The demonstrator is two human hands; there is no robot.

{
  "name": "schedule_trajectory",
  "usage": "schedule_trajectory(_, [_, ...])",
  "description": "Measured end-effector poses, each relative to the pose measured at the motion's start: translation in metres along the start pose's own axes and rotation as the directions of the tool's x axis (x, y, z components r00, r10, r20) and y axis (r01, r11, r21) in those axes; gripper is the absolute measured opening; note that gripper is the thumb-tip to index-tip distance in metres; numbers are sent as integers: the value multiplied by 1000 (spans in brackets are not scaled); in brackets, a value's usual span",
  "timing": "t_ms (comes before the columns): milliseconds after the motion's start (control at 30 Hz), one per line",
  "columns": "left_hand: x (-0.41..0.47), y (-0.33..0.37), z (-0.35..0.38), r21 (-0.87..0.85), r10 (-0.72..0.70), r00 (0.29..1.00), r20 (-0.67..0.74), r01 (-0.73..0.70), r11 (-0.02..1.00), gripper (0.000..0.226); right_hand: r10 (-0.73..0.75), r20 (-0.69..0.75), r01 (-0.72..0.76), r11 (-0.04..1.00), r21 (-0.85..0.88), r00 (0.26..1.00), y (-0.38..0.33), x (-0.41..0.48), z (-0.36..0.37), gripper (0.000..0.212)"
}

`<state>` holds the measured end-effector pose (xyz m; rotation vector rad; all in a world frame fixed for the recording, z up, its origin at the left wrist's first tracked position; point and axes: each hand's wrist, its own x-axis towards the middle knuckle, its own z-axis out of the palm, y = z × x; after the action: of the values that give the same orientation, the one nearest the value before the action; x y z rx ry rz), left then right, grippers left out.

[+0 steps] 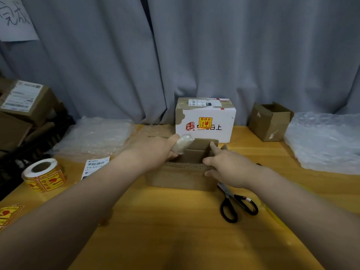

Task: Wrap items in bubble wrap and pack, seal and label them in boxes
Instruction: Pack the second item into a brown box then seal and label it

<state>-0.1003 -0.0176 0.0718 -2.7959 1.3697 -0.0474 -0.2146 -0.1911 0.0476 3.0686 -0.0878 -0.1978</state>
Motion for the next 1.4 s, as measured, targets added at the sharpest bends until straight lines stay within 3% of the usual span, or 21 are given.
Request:
schedule_trajectory(133, [18,27,2,210,5,998,69,-20,978,23,18,-30,-19,999,-29,999,-2,-10,-2,29])
schedule_trajectory(233, [37,46,6,199,17,986,164,-50,979,21,15,-38,-17,997,-75,999,-1,-12,1,34])
schedule_trajectory(367, [46,37,9,-96,49,987,151,-35,995,41,39,-55,-42,997,-65,998,12,-17,5,33])
schedule_trajectory(500, [34,11,13,114,-29,968,248,0,994,65,78,-55,-79,997,-17,995,23,-16,10,31])
schedule_trajectory(567, [23,-2,20,119,-77,959,271,46,992,68,111,-48,-110,994,19,993,27,-11,11,30])
schedule_trajectory(633, [16,-14,28,69,-70,978,197,58,996,56,132,-62,-130,991,42,989,30,-5,12,31])
schedule_trajectory(767, [24,-13,50,-108,-23,994,-104,12,994,41,189,-151,-172,978,120,970,35,9,16,23])
schedule_trajectory(900, [26,0,63,-401,-40,959,-279,-79,912,35,240,-239,-224,970,92,941,40,18,20,36])
schedule_trajectory(967, [21,-4,55,-463,-25,926,-377,-165,871,37,226,-365,-206,974,92,903,33,20,16,49])
schedule_trajectory(1033, [18,-21,42,-452,-60,871,-487,-193,871,35,154,-504,-100,986,132,850,16,23,1,48])
schedule_trajectory(1100, [20,-52,34,-436,-141,827,-544,-136,890,30,65,-541,15,990,141,839,-4,32,-16,34])
schedule_trajectory(1167, [22,-94,35,-432,-251,834,-492,17,902,26,-23,-532,104,987,124,847,-27,52,-26,23])
schedule_trajectory(1300, [27,-175,63,-320,-476,857,-196,403,857,35,-104,-461,183,974,131,881,-74,106,-30,23])
schedule_trajectory(1400, [35,-210,81,-250,-548,833,-69,518,818,48,-159,-351,175,984,14,923,-113,144,-30,32])
